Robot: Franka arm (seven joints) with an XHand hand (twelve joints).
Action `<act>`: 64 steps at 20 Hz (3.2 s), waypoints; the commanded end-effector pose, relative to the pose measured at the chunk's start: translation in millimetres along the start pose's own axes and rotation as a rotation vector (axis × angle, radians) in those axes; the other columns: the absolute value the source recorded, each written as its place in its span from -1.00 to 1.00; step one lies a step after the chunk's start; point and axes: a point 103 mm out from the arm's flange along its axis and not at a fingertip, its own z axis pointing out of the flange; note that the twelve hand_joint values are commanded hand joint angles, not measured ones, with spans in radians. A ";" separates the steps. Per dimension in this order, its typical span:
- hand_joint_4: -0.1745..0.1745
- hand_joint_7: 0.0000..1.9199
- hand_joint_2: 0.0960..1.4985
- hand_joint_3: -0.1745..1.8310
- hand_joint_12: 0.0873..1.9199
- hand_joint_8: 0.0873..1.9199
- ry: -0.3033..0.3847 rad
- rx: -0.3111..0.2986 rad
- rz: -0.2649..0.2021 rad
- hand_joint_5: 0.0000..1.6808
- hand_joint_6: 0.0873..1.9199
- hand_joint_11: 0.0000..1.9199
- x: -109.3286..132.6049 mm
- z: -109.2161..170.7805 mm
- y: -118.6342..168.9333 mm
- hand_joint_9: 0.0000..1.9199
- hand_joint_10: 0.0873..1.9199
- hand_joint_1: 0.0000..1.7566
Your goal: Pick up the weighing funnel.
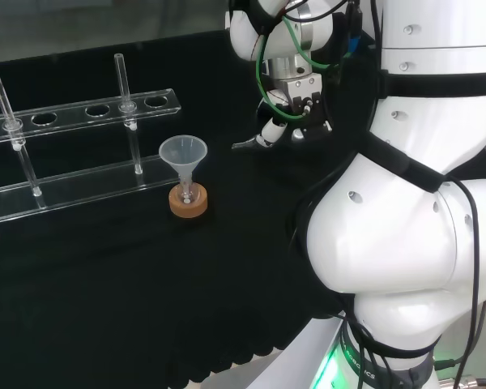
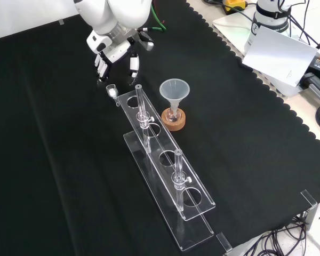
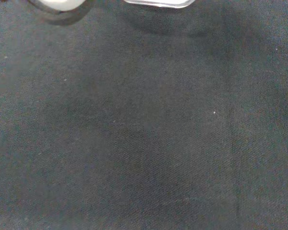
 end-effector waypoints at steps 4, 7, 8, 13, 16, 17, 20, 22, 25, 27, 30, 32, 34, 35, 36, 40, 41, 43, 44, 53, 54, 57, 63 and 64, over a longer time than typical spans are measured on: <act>-0.26 -0.44 -0.14 -0.44 0.35 -0.33 0.000 -0.013 0.016 -0.29 -0.96 -0.42 -4.1 10.1 12.8 -0.15 -0.56 -0.09; -0.26 -0.44 -0.16 -0.40 0.34 -0.33 -0.005 -0.007 0.019 -0.29 -0.93 -0.42 -5.1 13.1 16.4 -0.15 -0.56 -0.08; -0.25 -0.44 -0.16 -0.40 0.34 -0.33 -0.008 -0.007 0.020 -0.29 -0.93 -0.42 -4.8 14.1 17.7 -0.15 -0.56 -0.07; -0.23 -0.43 -0.17 -0.39 0.34 -0.32 -0.016 -0.012 0.024 -0.28 -0.91 -0.41 -2.7 15.6 25.2 -0.15 -0.56 -0.05; -0.23 -0.43 -0.17 -0.38 0.33 -0.32 -0.019 -0.012 0.026 -0.27 -0.90 -0.41 -2.7 15.6 28.1 -0.15 -0.56 -0.04; -0.23 -0.43 -0.17 -0.38 0.33 -0.32 -0.020 -0.014 0.027 -0.27 -0.90 -0.41 -2.9 15.7 28.7 -0.15 -0.56 -0.04; -0.21 -0.43 -0.18 -0.36 0.32 -0.32 -0.031 -0.013 0.027 -0.25 -0.85 -0.41 -1.0 16.2 30.5 -0.15 -0.57 -0.03; -0.20 -0.43 -0.21 -0.32 0.32 -0.32 -0.036 -0.011 0.028 -0.27 -0.70 -0.40 -1.3 17.4 30.6 -0.15 -0.57 -0.02; -0.19 -0.43 -0.22 -0.30 0.33 -0.32 -0.048 -0.007 0.032 -0.30 -0.53 -0.41 -1.1 18.5 30.0 -0.14 -0.57 -0.02; -0.18 -0.43 -0.22 -0.30 0.33 -0.32 -0.054 -0.005 0.038 -0.28 -0.49 -0.41 -2.0 19.2 29.6 -0.14 -0.56 -0.02; -0.15 -0.43 -0.22 -0.29 0.32 -0.31 -0.059 -0.003 0.044 -0.25 -0.41 -0.40 -2.7 19.3 29.5 -0.14 -0.56 -0.01; -0.14 -0.43 -0.22 -0.29 0.32 -0.31 -0.058 0.001 0.046 -0.23 -0.38 -0.40 -3.7 19.5 29.6 -0.14 -0.56 -0.01; -0.13 -0.42 -0.23 -0.28 0.32 -0.31 -0.057 0.003 0.048 -0.23 -0.35 -0.40 -4.7 20.6 29.9 -0.14 -0.56 -0.01; -0.13 -0.42 -0.23 -0.28 0.32 -0.31 -0.055 0.004 0.048 -0.23 -0.34 -0.40 -5.1 21.3 29.9 -0.14 -0.56 -0.01; -0.13 -0.42 -0.23 -0.28 0.32 -0.31 -0.057 0.006 0.048 -0.23 -0.33 -0.40 -6.2 21.9 30.0 -0.14 -0.56 -0.01; -0.12 -0.42 -0.22 -0.28 0.32 -0.31 -0.053 0.005 0.048 -0.23 -0.32 -0.40 -8.2 22.4 31.7 -0.14 -0.56 -0.01; -0.12 -0.42 -0.22 -0.28 0.32 -0.31 -0.058 0.004 0.051 -0.24 -0.32 -0.40 -4.9 22.0 32.1 -0.14 -0.56 -0.01; -0.12 -0.42 -0.22 -0.28 0.32 -0.31 -0.053 0.004 0.047 -0.24 -0.31 -0.40 -4.4 21.7 32.5 -0.14 -0.56 -0.01; -0.11 -0.42 -0.22 -0.28 0.32 -0.31 -0.050 0.006 0.045 -0.24 -0.31 -0.40 -5.5 22.0 33.0 -0.14 -0.56 -0.01; -0.12 -0.42 -0.21 -0.27 0.32 -0.31 -0.066 0.012 0.037 -0.26 -0.30 -0.40 -3.0 24.9 38.3 -0.14 -0.56 -0.02; -0.12 -0.42 -0.21 -0.27 0.32 -0.31 -0.064 0.013 0.037 -0.26 -0.30 -0.40 -2.5 25.1 38.3 -0.14 -0.56 -0.02; -0.12 -0.42 -0.21 -0.27 0.32 -0.31 -0.060 0.016 0.034 -0.26 -0.30 -0.40 -5.6 25.8 38.9 -0.14 -0.56 -0.02; -0.10 -0.42 -0.21 -0.27 0.32 -0.31 -0.069 0.017 0.040 -0.21 -0.28 -0.40 -1.9 26.2 39.9 -0.14 -0.56 -0.03; -0.10 -0.42 -0.21 -0.27 0.32 -0.31 -0.070 0.018 0.041 -0.19 -0.27 -0.40 -1.9 26.2 39.9 -0.14 -0.56 -0.03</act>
